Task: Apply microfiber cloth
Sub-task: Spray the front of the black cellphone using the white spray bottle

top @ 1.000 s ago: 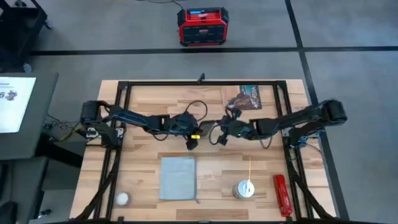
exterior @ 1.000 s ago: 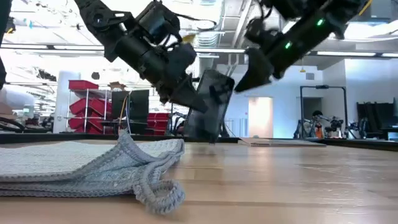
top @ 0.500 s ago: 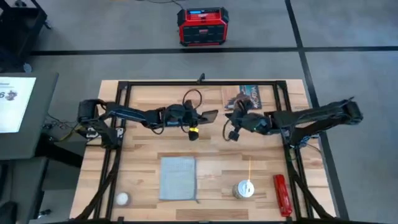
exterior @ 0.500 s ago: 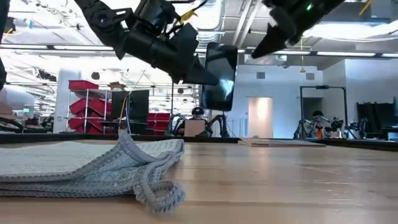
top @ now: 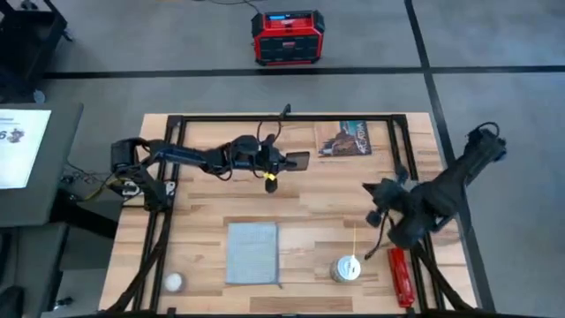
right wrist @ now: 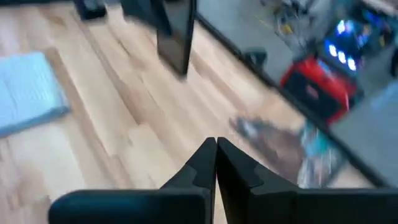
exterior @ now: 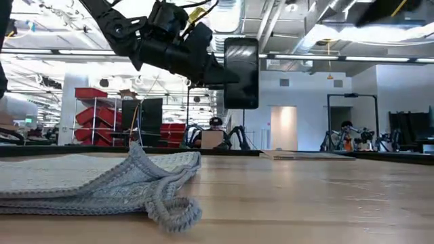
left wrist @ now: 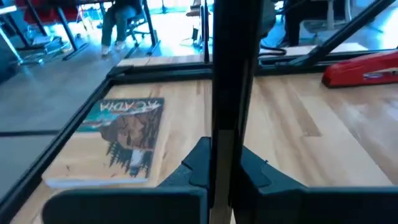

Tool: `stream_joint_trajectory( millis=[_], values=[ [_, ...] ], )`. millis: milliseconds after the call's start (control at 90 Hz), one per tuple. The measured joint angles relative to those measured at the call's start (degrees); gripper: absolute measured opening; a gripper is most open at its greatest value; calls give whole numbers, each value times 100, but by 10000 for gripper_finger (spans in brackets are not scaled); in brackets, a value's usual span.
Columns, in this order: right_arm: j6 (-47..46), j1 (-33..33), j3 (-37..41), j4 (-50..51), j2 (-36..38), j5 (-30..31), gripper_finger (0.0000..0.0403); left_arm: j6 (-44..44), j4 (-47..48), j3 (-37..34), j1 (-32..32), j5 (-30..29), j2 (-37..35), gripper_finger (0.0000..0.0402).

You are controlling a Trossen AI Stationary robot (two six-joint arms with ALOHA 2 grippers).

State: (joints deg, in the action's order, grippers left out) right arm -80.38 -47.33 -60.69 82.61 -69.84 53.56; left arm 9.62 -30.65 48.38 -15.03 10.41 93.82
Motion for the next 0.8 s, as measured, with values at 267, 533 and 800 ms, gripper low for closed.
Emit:
stream_joint_trajectory(
  millis=[267,533,800],
  values=[
    [-2103,-1211,3,-594,-1171,-1373,0,-26,8,0,7,33,0,5],
    [-2015,-1706,-722,-2207,-2044,-1094,0,-14,7,0,115,136,0,5],
    [-1718,-1829,-2571,-2229,-3236,-1102,0,64,50,2,341,136,0,5]
  ],
)
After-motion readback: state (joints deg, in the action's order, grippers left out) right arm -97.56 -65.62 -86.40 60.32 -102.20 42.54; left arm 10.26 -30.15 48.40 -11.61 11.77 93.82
